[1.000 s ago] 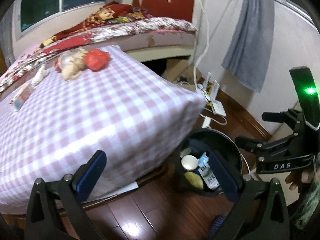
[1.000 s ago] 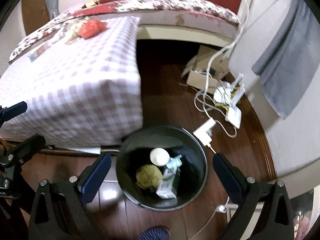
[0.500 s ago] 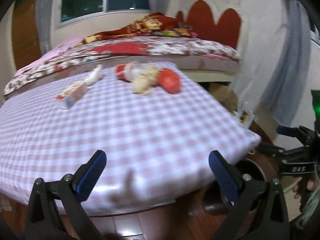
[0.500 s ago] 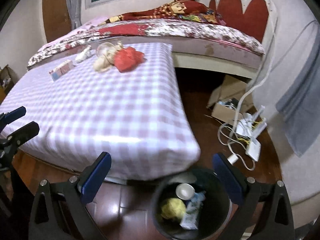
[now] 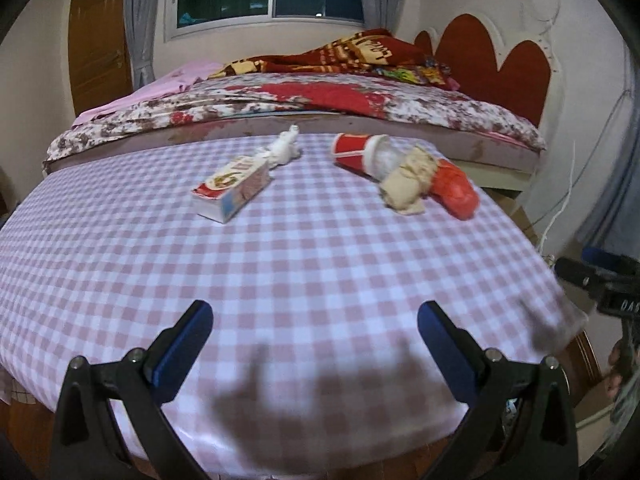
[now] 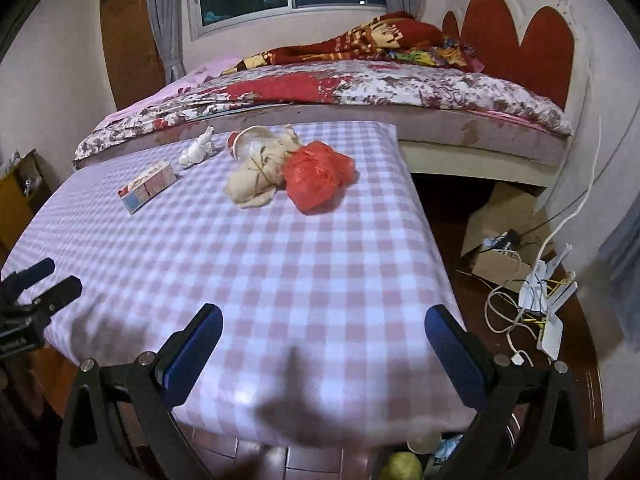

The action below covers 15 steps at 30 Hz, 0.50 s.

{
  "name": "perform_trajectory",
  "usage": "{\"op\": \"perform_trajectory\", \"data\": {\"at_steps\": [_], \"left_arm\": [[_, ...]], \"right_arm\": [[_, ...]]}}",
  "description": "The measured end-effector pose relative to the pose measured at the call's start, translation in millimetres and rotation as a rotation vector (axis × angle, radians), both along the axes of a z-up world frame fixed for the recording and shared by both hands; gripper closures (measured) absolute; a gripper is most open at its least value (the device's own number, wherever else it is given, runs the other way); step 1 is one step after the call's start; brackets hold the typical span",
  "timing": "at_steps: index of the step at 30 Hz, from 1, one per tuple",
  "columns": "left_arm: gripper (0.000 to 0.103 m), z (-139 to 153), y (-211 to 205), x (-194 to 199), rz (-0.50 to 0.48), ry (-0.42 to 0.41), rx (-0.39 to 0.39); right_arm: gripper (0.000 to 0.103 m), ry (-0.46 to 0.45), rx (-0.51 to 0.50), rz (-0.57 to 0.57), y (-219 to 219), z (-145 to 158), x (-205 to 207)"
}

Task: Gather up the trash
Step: 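Move both open tools back over the table toward the milk carton and red bag, then grasp the milk carton with the left tool while the right tool grasps the red plastic bag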

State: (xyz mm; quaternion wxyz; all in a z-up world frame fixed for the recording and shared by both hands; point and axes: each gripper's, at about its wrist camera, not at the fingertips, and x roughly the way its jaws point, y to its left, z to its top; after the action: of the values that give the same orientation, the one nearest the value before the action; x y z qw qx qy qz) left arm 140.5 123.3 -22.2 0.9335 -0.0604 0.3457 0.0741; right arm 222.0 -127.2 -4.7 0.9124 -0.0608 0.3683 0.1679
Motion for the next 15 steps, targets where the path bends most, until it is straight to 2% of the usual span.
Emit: {"op": "perform_trajectory", "data": {"at_steps": [4, 10, 15], "left_arm": [[0.001, -2.7, 17.9, 14.9, 0.012, 0.010, 0.008], [0.001, -7.7, 50.8, 41.9, 0.050, 0.017, 0.018], [0.001, -16.8, 81.8, 70.9, 0.093, 0.046, 0.019]], "right_arm": [[0.001, -0.001, 0.003, 0.010, 15.1, 4.4, 21.8], [0.001, 0.026, -0.061, 0.042, 39.7, -7.6, 63.9], [0.006, 0.053, -0.067, 0.029, 50.5, -19.8, 98.5]]}}
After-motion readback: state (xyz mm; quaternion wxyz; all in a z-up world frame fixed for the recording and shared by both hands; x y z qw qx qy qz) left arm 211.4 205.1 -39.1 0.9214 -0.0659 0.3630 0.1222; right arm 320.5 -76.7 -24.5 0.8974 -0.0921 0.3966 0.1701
